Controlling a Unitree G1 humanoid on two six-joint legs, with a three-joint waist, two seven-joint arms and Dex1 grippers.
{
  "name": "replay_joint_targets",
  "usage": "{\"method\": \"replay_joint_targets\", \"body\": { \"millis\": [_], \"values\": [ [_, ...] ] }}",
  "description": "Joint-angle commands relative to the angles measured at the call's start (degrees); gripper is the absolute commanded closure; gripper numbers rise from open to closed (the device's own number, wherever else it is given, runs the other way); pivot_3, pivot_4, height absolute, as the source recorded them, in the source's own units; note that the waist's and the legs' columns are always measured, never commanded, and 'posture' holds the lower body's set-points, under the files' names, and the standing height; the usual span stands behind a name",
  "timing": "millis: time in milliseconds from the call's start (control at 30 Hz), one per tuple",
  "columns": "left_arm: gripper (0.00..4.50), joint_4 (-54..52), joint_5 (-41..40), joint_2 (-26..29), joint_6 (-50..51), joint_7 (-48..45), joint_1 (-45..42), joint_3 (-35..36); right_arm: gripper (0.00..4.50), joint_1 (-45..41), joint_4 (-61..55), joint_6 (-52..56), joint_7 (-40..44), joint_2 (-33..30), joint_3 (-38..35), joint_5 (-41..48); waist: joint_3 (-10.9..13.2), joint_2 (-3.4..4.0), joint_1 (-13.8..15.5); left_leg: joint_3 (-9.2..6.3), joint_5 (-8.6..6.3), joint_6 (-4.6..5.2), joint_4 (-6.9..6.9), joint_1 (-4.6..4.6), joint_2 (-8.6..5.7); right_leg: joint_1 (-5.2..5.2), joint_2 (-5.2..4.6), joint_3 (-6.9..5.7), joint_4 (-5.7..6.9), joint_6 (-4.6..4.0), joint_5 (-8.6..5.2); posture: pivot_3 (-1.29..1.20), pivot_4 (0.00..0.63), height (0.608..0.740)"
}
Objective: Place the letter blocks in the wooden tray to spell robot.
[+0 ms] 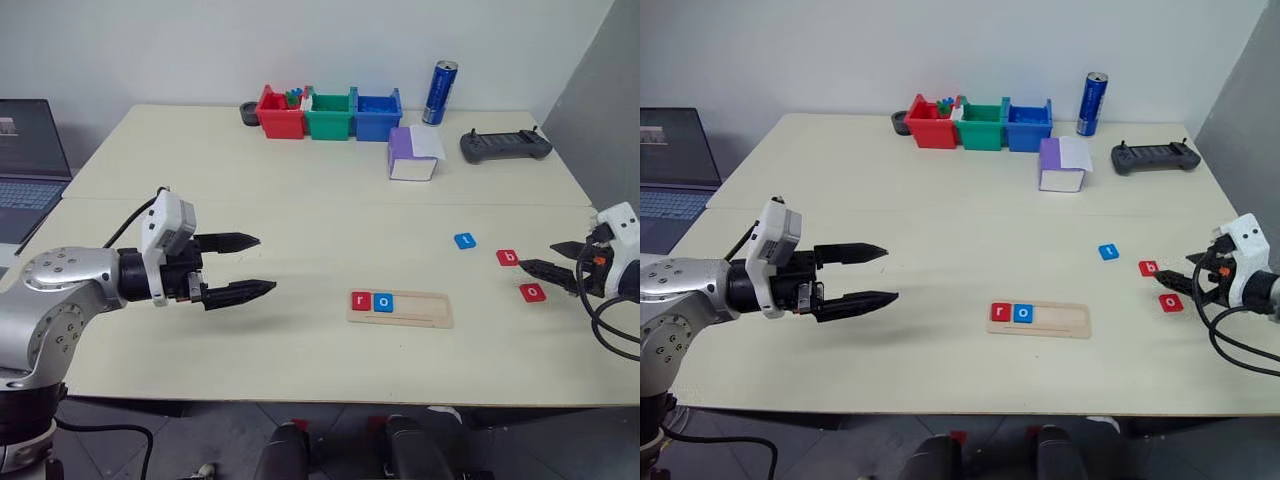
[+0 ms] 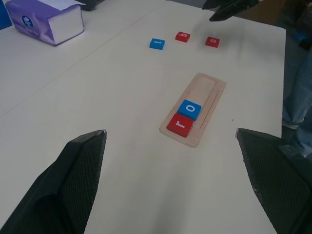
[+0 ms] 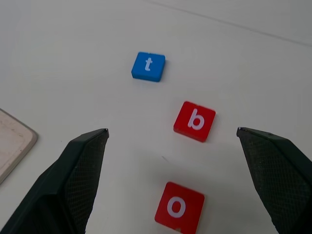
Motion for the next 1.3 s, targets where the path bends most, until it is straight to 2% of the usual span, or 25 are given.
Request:
{"method": "replay_joint_targets", "body": {
  "millis": [33, 367, 767, 1100, 1200, 1300],
  "values": [
    [0.01, -0.15, -0.18, 0.61, -1.33, -1.71, -0.91, -0.37, 0.0, -0.51, -1.76, 2.09, -3.01, 0.4, -0.88, -0.44, 0.0, 0.0, -0.02, 0.0, 0.0, 0.0, 0.0, -0.01, 0.0, 0.0, 0.0, 0.0, 0.0, 0.0, 0.0, 0.0, 0.15, 0.74],
    [0.01, -1.54, 0.43, 2.02, -1.16, -3.61, 0.69, -1.79, 0.0, -10.46, 3.92, 4.35, -17.42, 10.58, 2.14, -4.75, 0.0, 0.0, -0.3, 0.03, 0.0, 0.0, -0.01, 0.01, 0.02, -0.02, 0.04, 0.05, 0.01, -0.05, 0.04, 0.0, 0.15, 0.74],
    [0.01, -3.18, 1.91, 4.01, -1.95, -4.74, 3.32, -2.41, 0.0, -14.19, 9.35, 2.13, -21.96, 14.54, 3.06, -7.95, 0.01, 0.01, -0.11, 0.03, 0.0, 0.01, -0.04, -0.01, 0.02, -0.05, 0.03, 0.04, -0.01, -0.09, 0.02, 0.0, 0.15, 0.74],
    [0.01, -3.09, 2.38, 4.24, -2.09, -5.02, 4.07, -2.07, 0.0, -14.18, 8.7, 3.2, -23.25, 17.07, 3.92, -8.48, 0.01, 0.01, -0.13, 0.03, 0.0, 0.01, -0.05, -0.01, 0.02, -0.05, 0.03, 0.04, -0.01, -0.1, 0.02, 0.0, 0.15, 0.74],
    [0.0, -3.0, 2.49, 4.19, -2.13, -4.97, 4.04, -2.18, 0.62, -14.07, 8.9, 3.42, -24.71, 18.2, 4.13, -9.28, 0.01, 0.01, -0.12, 0.03, 0.0, 0.01, -0.05, -0.01, 0.02, -0.05, 0.03, 0.04, -0.01, -0.1, 0.02, 0.0, 0.15, 0.74],
    [0.0, -2.86, 2.63, 4.16, -2.19, -4.98, 3.99, -2.25, 1.6, -13.34, 7.9, 3.92, -25.2, 18.75, 4.33, -9.2, 0.01, 0.01, -0.13, 0.03, 0.0, 0.01, -0.05, -0.01, 0.02, -0.05, 0.03, 0.04, -0.01, -0.1, 0.02, 0.0, 0.15, 0.74]
  ]
}}
